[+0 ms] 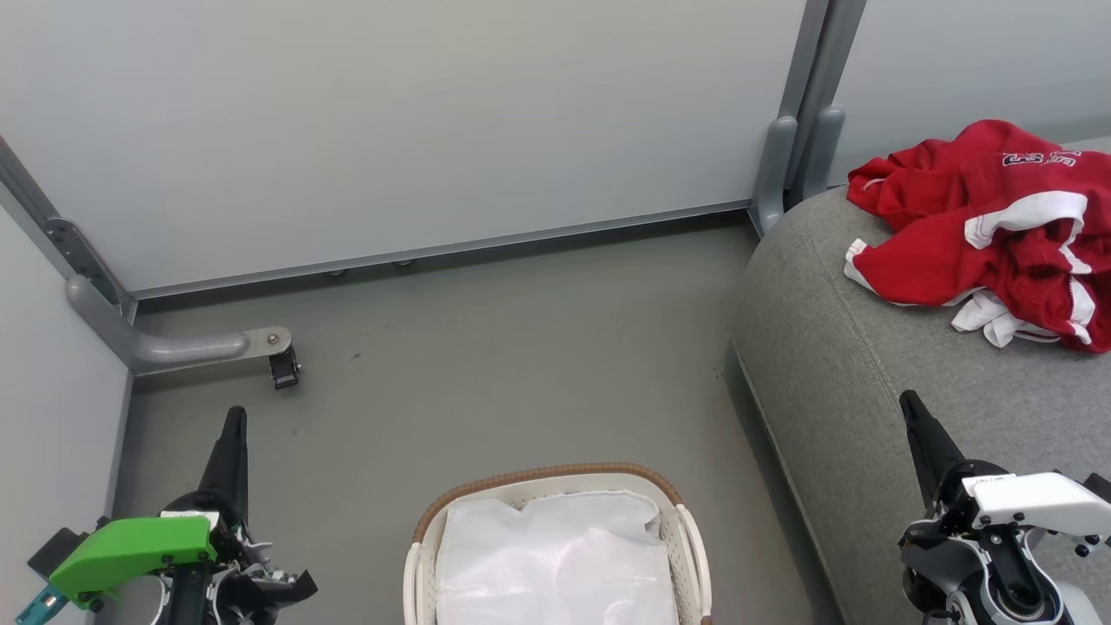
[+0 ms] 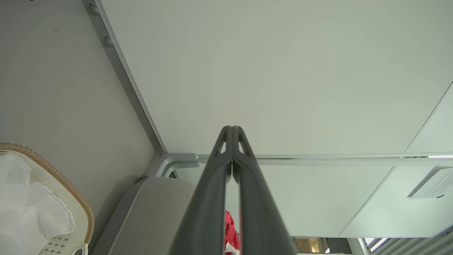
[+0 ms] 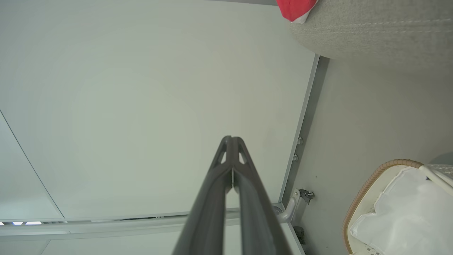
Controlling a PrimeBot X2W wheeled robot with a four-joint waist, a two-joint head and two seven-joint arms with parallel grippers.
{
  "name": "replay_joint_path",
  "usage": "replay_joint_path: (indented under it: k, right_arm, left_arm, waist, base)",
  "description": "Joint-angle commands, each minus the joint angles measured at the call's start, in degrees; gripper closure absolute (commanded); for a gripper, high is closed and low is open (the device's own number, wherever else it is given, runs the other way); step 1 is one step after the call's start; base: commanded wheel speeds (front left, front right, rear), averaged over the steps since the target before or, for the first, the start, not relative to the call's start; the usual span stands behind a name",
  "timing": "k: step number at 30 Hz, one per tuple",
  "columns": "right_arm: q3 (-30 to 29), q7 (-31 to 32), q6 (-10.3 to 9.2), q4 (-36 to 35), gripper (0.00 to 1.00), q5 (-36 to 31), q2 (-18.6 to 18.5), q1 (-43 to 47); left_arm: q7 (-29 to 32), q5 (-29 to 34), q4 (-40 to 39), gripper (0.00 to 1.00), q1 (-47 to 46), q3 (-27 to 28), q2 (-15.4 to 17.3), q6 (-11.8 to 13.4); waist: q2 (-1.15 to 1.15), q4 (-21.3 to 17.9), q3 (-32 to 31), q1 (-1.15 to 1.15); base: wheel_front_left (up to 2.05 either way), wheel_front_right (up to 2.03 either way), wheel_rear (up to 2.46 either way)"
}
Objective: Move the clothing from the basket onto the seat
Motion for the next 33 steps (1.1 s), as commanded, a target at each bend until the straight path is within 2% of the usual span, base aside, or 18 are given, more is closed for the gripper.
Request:
replay_joint_path:
  k: [1, 33]
  right_arm:
    - [-0.3, 0.4, 0.0, -0.3, 1.0, 1.1, -0.4, 0.2]
    - [-0.3, 0.4, 0.0, -0.3, 1.0, 1.3, -0.3, 0.2]
  left_arm:
    - [0.3, -1.2, -0.3, 1.0, -0.9, 0.3, 0.3, -0.4]
    - [0.4, -1.3, -0.3, 1.0, -0.8, 0.3, 0.3, -0.4]
  waist:
    - [0.0, 0.0, 0.0, 0.0]
    - [0.0, 0.0, 0.0, 0.0]
  base:
    - [0.0, 0.0, 0.0]
    - [0.0, 0.0, 0.0]
